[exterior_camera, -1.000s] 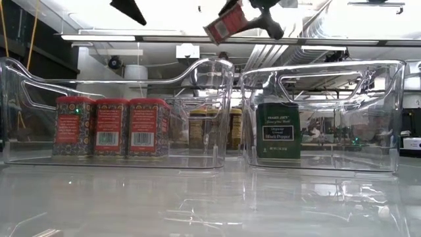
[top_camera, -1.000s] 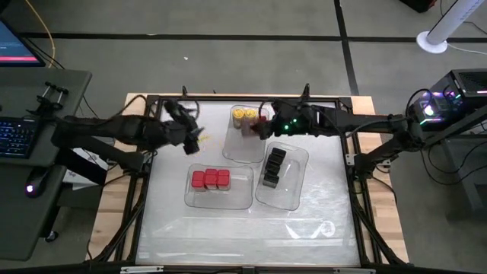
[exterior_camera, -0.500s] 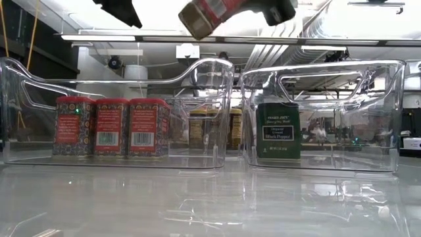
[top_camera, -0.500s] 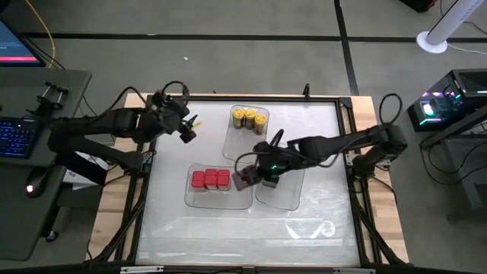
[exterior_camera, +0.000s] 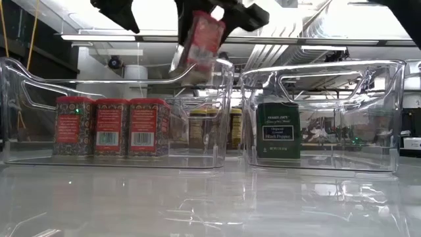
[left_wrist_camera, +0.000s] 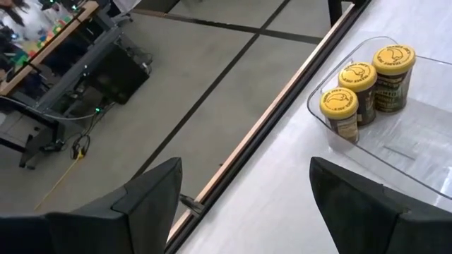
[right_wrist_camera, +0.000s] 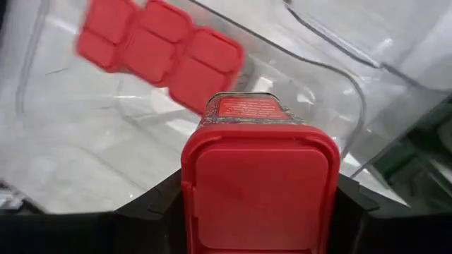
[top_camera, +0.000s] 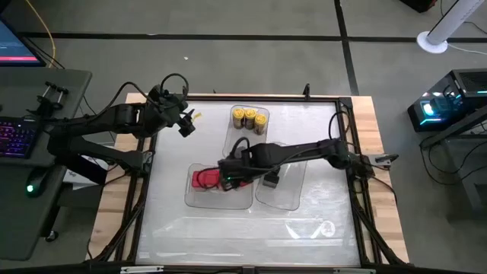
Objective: Sort spices by type
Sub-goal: Put the red seasoning can into the left transparent bin
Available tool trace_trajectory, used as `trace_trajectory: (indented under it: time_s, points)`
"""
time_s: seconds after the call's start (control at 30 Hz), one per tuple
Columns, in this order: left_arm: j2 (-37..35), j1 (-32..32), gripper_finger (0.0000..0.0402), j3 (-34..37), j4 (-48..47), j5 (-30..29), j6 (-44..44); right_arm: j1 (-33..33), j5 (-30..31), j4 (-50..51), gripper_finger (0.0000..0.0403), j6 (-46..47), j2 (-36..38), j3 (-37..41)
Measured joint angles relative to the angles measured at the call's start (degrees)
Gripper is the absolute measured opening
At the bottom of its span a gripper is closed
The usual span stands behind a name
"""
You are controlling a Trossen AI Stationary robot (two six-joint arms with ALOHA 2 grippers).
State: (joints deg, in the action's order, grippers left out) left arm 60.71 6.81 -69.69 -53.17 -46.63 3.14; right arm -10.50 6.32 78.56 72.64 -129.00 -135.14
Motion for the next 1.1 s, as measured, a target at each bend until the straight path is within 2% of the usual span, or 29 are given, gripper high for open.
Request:
trace_trajectory:
  time_s: [0.13,0.23,0.4,0.7,1.0,1.03,1.1]
  points:
    - [0.0,0.6,0.0294,0.0,0.0,0.0,-0.4,-0.3,-1.2,-2.1,0.0204,5.3,-0.8,4.8]
    - [0.0,0.9,0.0294,0.0,0.0,0.0,-0.4,-0.5,0.8,-2.2,0.0204,8.3,-1.5,6.9]
    - [0.0,1.5,0.0294,0.0,0.0,0.0,-0.4,0.0,3.8,-4.0,0.0204,9.5,-1.2,8.0]
    - [0.0,1.4,0.0294,0.0,0.0,0.0,-0.2,1.5,1.5,-13.3,0.0204,11.8,-1.6,15.7]
    - [0.0,1.4,0.0294,0.0,0.0,0.0,0.9,1.6,0.9,-15.6,0.0204,12.4,-1.6,19.4]
    - [0.0,1.4,0.0294,0.0,0.0,0.0,0.9,1.6,1.2,-15.7,0.0219,12.4,-1.6,19.4]
    - [0.0,1.4,0.0294,0.0,0.0,0.0,0.9,1.6,1.6,-16.2,0.0278,12.5,-1.6,19.3]
